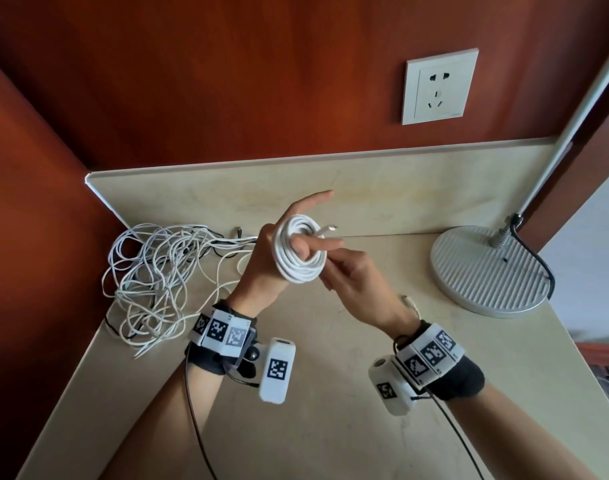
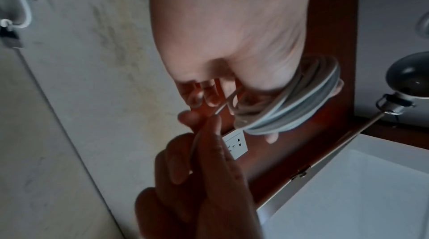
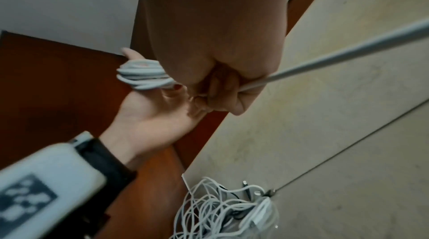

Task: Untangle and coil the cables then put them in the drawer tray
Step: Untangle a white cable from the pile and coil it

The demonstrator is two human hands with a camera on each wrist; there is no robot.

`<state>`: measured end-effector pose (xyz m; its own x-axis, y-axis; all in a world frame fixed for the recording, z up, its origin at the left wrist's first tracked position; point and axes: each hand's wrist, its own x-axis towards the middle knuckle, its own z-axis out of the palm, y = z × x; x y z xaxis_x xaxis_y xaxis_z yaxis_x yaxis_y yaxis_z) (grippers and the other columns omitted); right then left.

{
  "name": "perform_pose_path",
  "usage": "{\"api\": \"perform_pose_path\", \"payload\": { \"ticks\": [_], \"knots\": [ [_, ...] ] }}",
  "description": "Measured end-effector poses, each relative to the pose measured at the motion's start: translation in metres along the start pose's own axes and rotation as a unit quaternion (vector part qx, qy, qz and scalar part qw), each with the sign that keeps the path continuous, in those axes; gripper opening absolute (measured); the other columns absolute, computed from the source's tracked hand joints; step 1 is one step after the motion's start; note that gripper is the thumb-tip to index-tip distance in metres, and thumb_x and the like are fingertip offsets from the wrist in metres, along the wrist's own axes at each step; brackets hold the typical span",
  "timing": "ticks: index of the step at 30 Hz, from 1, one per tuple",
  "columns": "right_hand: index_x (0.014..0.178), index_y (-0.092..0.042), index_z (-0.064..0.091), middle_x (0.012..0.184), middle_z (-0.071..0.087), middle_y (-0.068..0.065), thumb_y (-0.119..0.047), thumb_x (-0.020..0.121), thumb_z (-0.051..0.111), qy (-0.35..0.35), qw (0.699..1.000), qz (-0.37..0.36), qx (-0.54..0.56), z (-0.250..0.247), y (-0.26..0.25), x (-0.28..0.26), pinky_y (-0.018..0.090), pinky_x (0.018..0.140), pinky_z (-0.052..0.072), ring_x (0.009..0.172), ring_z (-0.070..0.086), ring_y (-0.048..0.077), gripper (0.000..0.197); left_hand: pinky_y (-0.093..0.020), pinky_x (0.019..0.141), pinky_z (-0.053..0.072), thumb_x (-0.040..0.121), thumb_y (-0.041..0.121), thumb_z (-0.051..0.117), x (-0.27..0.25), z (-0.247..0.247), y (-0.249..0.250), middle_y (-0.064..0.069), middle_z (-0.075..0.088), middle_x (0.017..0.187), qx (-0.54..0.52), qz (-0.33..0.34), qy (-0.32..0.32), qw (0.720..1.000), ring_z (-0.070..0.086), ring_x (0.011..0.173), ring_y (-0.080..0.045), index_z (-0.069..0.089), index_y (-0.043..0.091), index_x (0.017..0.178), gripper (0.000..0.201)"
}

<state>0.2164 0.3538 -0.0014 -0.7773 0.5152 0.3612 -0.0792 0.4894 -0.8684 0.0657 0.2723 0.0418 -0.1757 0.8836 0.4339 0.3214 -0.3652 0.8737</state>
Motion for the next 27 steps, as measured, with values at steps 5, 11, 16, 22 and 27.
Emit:
{"api": "perform_pose_path", "payload": {
  "ticks": [5, 11, 16, 22, 27],
  "knots": [
    [0.103, -0.019, 0.071, 0.059, 0.044, 0.005, -0.024, 0.11, 0.049, -0.04, 0.996, 0.057, -0.056, -0.009, -0.008, -0.01, 0.024, 0.052, 0.033, 0.051, 0.034, 0.009, 0.023, -0.027, 0.097, 0.049, 0.097, 0.063, 0.053, 0.004, -0.013, -0.019, 0.006, 0.078, 0.113, -0.067, -0.106, 0.176, 0.976, 0.068, 0.115, -0.01, 0.075, -0.002, 0.105, 0.069],
    [0.091, -0.024, 0.071, 0.055, 0.052, -0.003, -0.036, 0.104, 0.06, -0.005, 0.984, 0.027, -0.174, -0.026, -0.019, -0.018, 0.029, 0.05, 0.034, 0.051, 0.043, 0.019, 0.021, -0.044, 0.104, 0.054, 0.093, 0.008, 0.056, 0.009, -0.039, -0.049, 0.019, 0.077, 0.086, -0.029, -0.175, 0.206, 0.962, 0.071, 0.093, 0.001, 0.081, 0.041, 0.077, 0.044],
    [0.088, -0.024, 0.075, 0.067, 0.059, -0.008, -0.045, 0.1, 0.067, 0.003, 0.967, -0.069, -0.247, -0.031, -0.038, -0.006, 0.032, 0.052, 0.04, 0.058, 0.047, 0.014, 0.025, -0.031, 0.068, 0.059, 0.077, 0.07, 0.072, 0.002, -0.027, -0.063, 0.004, 0.074, 0.072, 0.186, -0.158, 0.101, 0.964, 0.072, 0.068, -0.007, 0.069, 0.018, 0.077, 0.051],
    [0.074, -0.018, 0.073, 0.054, 0.044, -0.01, -0.046, 0.076, 0.088, 0.038, 0.988, -0.059, -0.137, -0.054, -0.035, 0.014, 0.023, 0.052, 0.028, 0.05, 0.033, 0.012, 0.032, -0.057, 0.089, 0.059, 0.071, 0.038, 0.079, -0.01, 0.004, -0.043, -0.001, 0.072, 0.09, 0.039, -0.233, -0.068, 0.969, 0.069, 0.089, -0.028, 0.071, 0.026, 0.09, 0.023],
    [0.076, -0.005, 0.066, 0.067, 0.057, 0.026, -0.037, 0.071, 0.092, -0.027, 0.999, 0.012, 0.038, -0.06, -0.02, 0.021, 0.044, 0.053, 0.036, 0.057, 0.043, 0.026, 0.042, -0.039, 0.074, 0.061, 0.069, 0.013, 0.086, -0.016, 0.013, -0.021, -0.011, 0.07, 0.071, -0.084, -0.291, -0.128, 0.944, 0.075, 0.082, -0.035, 0.06, -0.001, 0.094, 0.039]
  ]
}}
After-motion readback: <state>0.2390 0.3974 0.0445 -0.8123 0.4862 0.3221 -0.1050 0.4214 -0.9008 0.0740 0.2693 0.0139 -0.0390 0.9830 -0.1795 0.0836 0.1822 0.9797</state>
